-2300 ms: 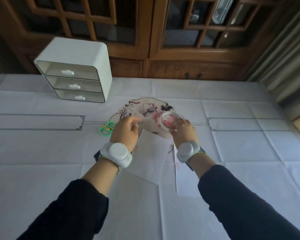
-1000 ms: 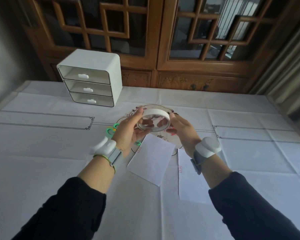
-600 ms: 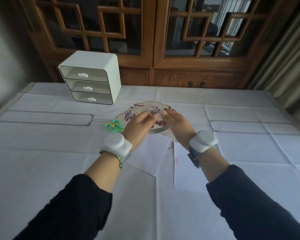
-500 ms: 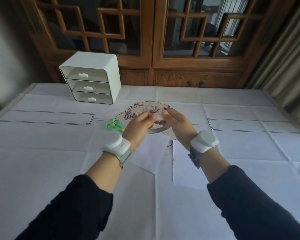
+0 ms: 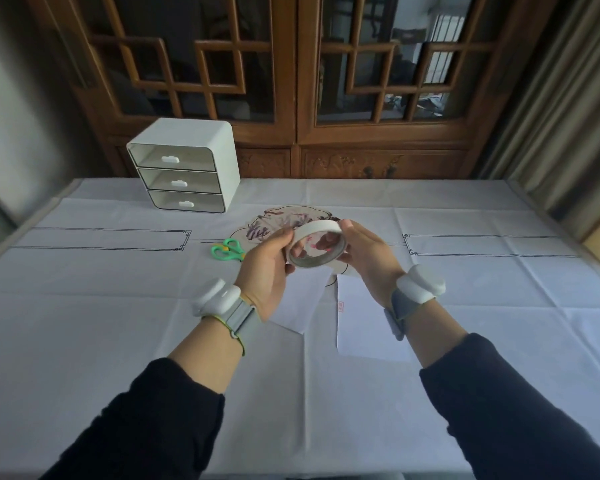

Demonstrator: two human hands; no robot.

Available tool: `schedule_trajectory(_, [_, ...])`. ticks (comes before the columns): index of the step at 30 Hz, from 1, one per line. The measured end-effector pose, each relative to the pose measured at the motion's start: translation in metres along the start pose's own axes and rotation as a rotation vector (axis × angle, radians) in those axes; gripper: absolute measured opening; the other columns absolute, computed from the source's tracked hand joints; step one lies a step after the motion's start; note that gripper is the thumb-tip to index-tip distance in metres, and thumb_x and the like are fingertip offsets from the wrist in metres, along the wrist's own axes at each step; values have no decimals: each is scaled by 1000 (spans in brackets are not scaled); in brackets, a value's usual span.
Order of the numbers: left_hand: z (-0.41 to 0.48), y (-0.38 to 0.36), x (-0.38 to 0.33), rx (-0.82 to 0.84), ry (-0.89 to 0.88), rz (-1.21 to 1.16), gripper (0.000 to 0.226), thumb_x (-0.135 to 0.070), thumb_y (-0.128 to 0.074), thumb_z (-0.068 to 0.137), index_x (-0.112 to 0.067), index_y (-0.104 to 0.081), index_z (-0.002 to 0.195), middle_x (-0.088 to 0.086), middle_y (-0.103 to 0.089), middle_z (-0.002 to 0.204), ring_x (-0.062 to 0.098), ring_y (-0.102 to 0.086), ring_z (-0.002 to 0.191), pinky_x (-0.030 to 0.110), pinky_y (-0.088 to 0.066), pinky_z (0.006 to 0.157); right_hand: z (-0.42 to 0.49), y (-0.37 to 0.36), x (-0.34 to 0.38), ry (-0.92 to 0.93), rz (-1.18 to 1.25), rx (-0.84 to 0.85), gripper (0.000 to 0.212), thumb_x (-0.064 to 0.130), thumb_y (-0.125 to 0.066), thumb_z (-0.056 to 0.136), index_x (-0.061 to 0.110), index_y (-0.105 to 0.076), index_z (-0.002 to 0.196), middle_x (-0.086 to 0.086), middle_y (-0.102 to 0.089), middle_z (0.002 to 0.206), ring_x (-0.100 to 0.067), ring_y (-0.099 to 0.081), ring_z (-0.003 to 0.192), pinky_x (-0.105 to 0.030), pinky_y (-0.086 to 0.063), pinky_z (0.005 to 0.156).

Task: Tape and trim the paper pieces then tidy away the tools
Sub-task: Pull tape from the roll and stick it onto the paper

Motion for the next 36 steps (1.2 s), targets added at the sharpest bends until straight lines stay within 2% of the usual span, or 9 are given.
schedule_trajectory(3, [-2, 2, -2, -3, -15, 175, 25, -24, -40, 94, -27, -54, 73, -12, -56, 57, 9, -46, 69, 24, -32, 62, -3, -2, 4, 23, -67, 42, 32, 20, -39, 98, 10, -57, 74, -8, -62, 80, -11, -61, 73, -24, -47, 82])
schedule_trajectory(6, [-2, 2, -19, -19, -167, 567, 31, -20, -42, 94, -21, -51, 64, -3, -53, 69, 9, -48, 70, 19, -37, 67, -6, -4, 5, 42, -202, 60, 32, 23, -41, 98, 15, -50, 68, -1, -57, 74, -8, -54, 69, -24, -39, 77])
schedule_trajectory(8, [-5, -1, -26, -18, -218, 647, 30, -19, -44, 94, -21, -54, 65, -3, -55, 69, 4, -50, 66, 14, -36, 67, -8, -9, 6, 49, -237, 69, 33, 24, -42, 98, 17, -47, 66, 5, -52, 69, -5, -52, 65, -25, -36, 76])
schedule_trajectory(13, [-1, 4, -19, -35, -178, 603, 27, -24, -45, 96, -20, -55, 70, 0, -49, 65, 15, -45, 68, 28, -32, 71, -9, -16, 3, 57, -230, 108, 28, 25, -46, 98, 15, -55, 74, 5, -57, 71, -16, -50, 78, -33, -37, 84])
schedule_trajectory(18, [5, 23, -12, -57, -147, 187, 28, -14, -40, 97, -13, -57, 75, -11, -51, 47, 2, -45, 46, 27, -32, 68, -12, -18, -6, 21, -115, 133, 33, 23, -41, 100, 15, -60, 73, 3, -65, 75, -16, -59, 81, -33, -45, 91])
schedule_trajectory(23, [4, 25, -10, 8, -57, -101, 31, -15, -35, 98, -14, -54, 74, -7, -43, 46, 6, -46, 47, 24, -33, 65, -10, -21, -12, -9, -11, 138, 36, 21, -36, 101, 15, -59, 74, -4, -67, 81, -24, -60, 89, -36, -45, 90])
schedule_trajectory(27, [7, 31, -7, -30, -41, 2, 33, -20, -39, 95, -15, -51, 65, -7, -48, 48, 8, -50, 50, 29, -35, 74, -6, -23, -8, -12, 26, 115, 35, 17, -36, 101, 11, -54, 72, -5, -58, 74, -26, -61, 88, -36, -47, 90])
schedule_trajectory(30, [9, 34, -18, -34, -157, 418, 33, -23, -44, 87, -19, -52, 56, -3, -52, 59, 18, -48, 68, 33, -33, 78, -2, -21, -4, 11, -110, 100, 36, 22, -41, 100, 12, -50, 66, -3, -53, 74, -15, -61, 80, -32, -46, 91])
schedule_trajectory(36, [8, 16, -18, 7, -185, 602, 25, -30, -52, 92, -15, -56, 73, -2, -47, 66, 13, -45, 65, 27, -35, 72, 0, -26, -3, 53, -261, 128, 33, 26, -46, 98, 21, -53, 66, 9, -56, 66, -16, -59, 81, -33, -40, 88])
Point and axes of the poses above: each hand's wrist, its own z-axis towards the middle knuckle, its own y-axis out of the back of the hand, x = y × z, the point moved 8 cm from there along z, towards the middle knuckle
